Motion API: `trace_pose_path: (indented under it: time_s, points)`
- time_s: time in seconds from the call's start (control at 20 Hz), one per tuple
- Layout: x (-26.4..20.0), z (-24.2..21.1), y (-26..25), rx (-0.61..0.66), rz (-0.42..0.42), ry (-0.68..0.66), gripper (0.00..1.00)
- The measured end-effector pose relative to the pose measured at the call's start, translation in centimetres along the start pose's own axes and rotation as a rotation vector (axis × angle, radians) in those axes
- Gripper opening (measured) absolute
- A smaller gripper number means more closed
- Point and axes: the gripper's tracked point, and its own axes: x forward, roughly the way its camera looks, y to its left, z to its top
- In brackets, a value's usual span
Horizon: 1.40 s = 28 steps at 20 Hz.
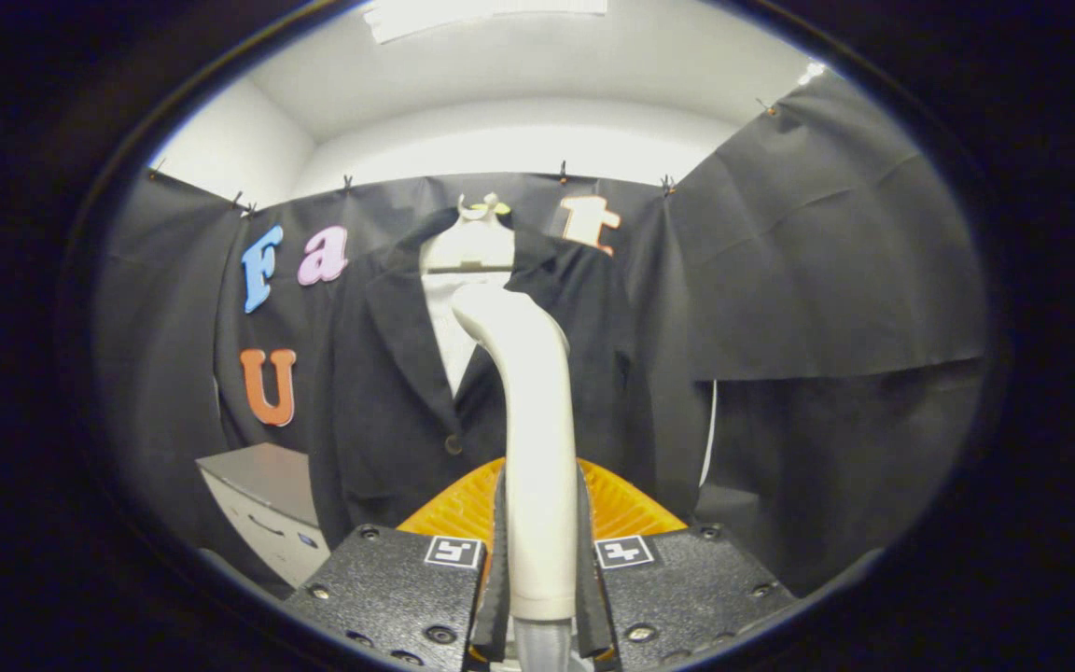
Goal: Iron the clothes twice with a garment steamer, once on the left side and once on the right side.
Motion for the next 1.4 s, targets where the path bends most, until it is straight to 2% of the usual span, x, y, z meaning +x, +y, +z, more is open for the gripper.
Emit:
trace_pose_path:
  time_s: [0.3, 0.5, 0.75, 0.85, 1.4]
  points:
    - [4.1, 5.8, -2.9, 0.01, -0.063, -0.105, 0.31]
    - [7.8, 7.4, -3.6, 0.036, -0.079, -0.102, 0.31]
    - [9.6, 4.3, -3.1, -0.013, -0.074, -0.043, 0.31]
    - [9.6, 3.2, -3.3, -0.05, -0.1, -0.042, 0.31]
    - [6.1, -2.8, -4.1, -0.113, -0.114, 0.051, 0.31]
